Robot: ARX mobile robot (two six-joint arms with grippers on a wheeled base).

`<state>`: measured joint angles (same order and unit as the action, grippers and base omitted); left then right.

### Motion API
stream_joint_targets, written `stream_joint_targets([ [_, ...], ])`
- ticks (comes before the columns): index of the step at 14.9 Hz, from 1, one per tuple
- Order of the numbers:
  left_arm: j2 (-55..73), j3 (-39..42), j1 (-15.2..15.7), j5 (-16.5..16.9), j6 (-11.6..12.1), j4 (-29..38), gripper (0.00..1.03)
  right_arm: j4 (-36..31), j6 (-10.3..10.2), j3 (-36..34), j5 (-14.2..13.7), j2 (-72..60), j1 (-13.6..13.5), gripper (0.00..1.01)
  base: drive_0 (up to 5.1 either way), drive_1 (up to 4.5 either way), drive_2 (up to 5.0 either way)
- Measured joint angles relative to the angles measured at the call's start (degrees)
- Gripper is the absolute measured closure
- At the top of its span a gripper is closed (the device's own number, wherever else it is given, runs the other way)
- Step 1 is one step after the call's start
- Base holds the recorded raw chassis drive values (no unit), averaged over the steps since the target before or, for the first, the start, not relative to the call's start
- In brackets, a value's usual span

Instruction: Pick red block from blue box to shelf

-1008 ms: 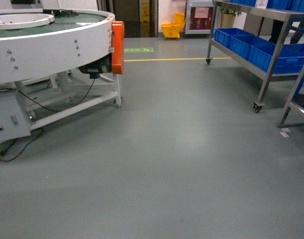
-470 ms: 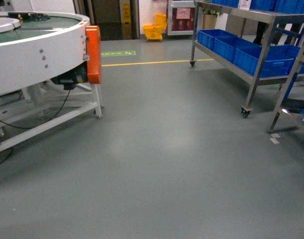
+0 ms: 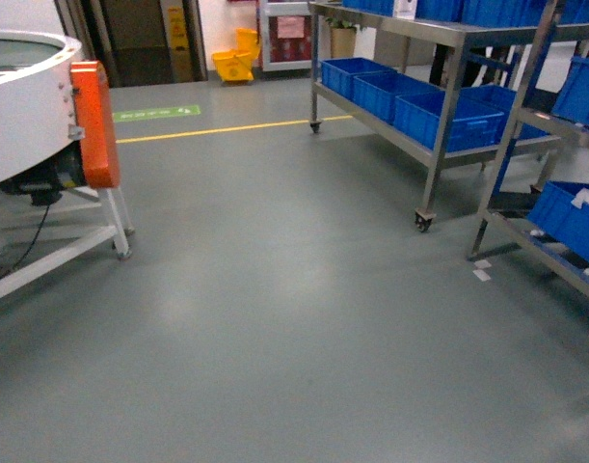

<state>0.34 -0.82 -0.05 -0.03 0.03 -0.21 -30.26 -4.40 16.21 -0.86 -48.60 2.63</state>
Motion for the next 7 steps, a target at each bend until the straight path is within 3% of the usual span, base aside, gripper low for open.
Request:
stream_joint_targets([
  [7, 0.0, 0.0, 0.0, -0.1, 0.0, 0.0, 0.05, -0.2, 0.0, 0.0, 0.0, 0.0, 0.0, 0.77, -1.6, 2.53, -5.7],
])
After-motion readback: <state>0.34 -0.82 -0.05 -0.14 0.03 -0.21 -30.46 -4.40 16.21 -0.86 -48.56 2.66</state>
